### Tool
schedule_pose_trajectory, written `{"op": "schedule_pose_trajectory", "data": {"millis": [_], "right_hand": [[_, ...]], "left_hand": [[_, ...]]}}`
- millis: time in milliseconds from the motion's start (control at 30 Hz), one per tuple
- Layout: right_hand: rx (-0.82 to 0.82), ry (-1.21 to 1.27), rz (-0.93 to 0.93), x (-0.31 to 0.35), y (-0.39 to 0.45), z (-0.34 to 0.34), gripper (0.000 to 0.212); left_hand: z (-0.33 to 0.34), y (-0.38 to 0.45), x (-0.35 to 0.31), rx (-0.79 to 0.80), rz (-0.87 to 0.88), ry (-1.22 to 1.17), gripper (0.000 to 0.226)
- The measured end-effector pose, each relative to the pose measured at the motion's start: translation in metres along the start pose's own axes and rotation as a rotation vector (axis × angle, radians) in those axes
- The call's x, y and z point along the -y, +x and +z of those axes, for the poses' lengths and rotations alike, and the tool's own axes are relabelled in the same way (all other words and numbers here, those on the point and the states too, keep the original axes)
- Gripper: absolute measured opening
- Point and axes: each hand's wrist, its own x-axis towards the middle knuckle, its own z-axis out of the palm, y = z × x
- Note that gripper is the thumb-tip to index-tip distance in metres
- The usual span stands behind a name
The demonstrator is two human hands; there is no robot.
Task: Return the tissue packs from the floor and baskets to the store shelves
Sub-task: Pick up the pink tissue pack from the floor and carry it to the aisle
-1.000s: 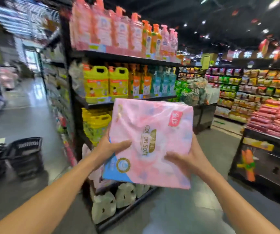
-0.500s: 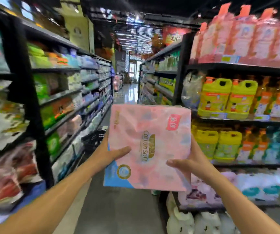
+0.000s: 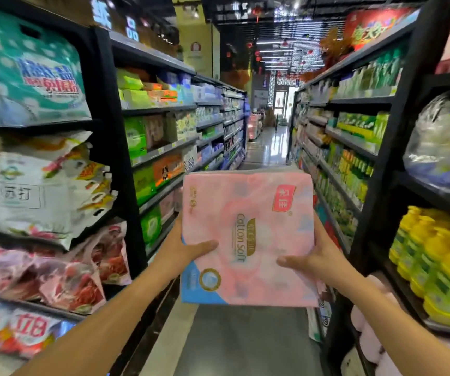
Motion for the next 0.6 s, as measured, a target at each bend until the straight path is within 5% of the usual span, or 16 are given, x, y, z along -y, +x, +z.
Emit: {"op": "schedule_pose_trajectory", "data": {"millis": [367,600], "right_hand": [[0.128,-0.004,-0.049,-0.057,0.164,0.002,0.117],[0.105,-0.020,-0.054,-0.106,0.267,0.016,0.118]], "left_hand": [[-0.005,0.132,0.034,-0.216,-0.114,0.029,0.088],[-0.011,0.237,0.068,-0.185,-0.108,0.081,0.071]]}}
